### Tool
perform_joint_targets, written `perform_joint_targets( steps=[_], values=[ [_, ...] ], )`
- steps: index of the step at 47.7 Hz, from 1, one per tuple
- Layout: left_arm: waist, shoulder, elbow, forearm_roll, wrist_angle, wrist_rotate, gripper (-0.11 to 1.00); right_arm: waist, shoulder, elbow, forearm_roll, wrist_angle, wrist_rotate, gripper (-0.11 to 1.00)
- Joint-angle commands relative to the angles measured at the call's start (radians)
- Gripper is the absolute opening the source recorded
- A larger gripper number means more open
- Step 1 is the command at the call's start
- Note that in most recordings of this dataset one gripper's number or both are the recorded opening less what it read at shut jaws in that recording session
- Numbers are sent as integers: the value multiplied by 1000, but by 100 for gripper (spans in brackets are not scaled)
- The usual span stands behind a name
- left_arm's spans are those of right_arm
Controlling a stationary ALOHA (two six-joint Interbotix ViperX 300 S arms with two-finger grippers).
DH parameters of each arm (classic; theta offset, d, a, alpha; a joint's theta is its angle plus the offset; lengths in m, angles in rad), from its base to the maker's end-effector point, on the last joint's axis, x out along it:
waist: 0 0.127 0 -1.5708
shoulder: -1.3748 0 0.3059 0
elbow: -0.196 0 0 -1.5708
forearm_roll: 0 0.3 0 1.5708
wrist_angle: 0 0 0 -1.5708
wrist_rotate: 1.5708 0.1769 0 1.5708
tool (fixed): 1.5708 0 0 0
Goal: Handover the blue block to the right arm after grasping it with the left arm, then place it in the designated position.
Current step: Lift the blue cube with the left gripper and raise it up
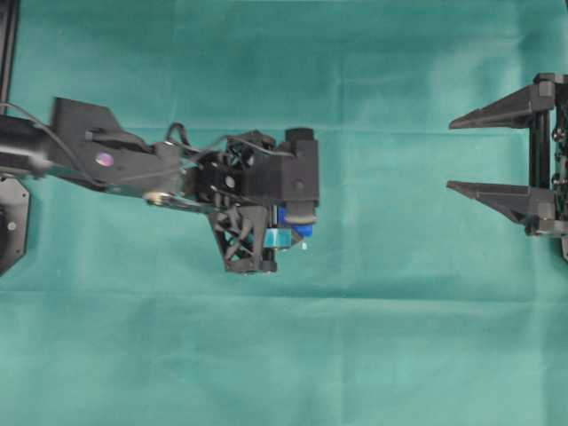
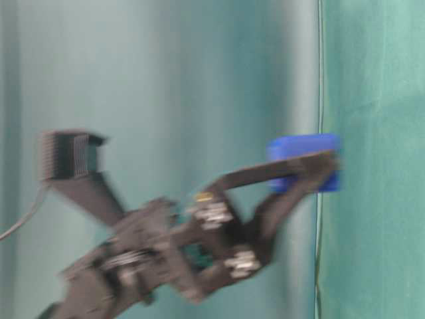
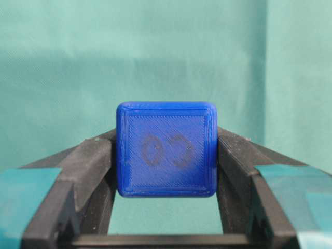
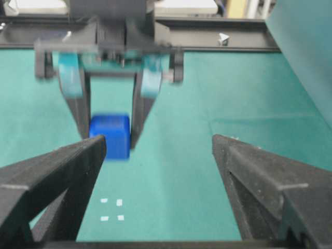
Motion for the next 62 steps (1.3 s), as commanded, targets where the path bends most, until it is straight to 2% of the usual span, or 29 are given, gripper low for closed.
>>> perform_joint_targets(
  steps=[1, 22, 62],
  values=[
    [-5, -64, -34, 3, 17, 2, 46, -2, 5, -14, 0, -3, -2, 95],
    [-6, -184, -133, 9, 127, 8, 46, -2, 5, -12, -2, 3, -2, 95],
    [-6, -212, -130, 11, 135, 8, 46, -2, 5, -12, -2, 5, -3, 95]
  ],
)
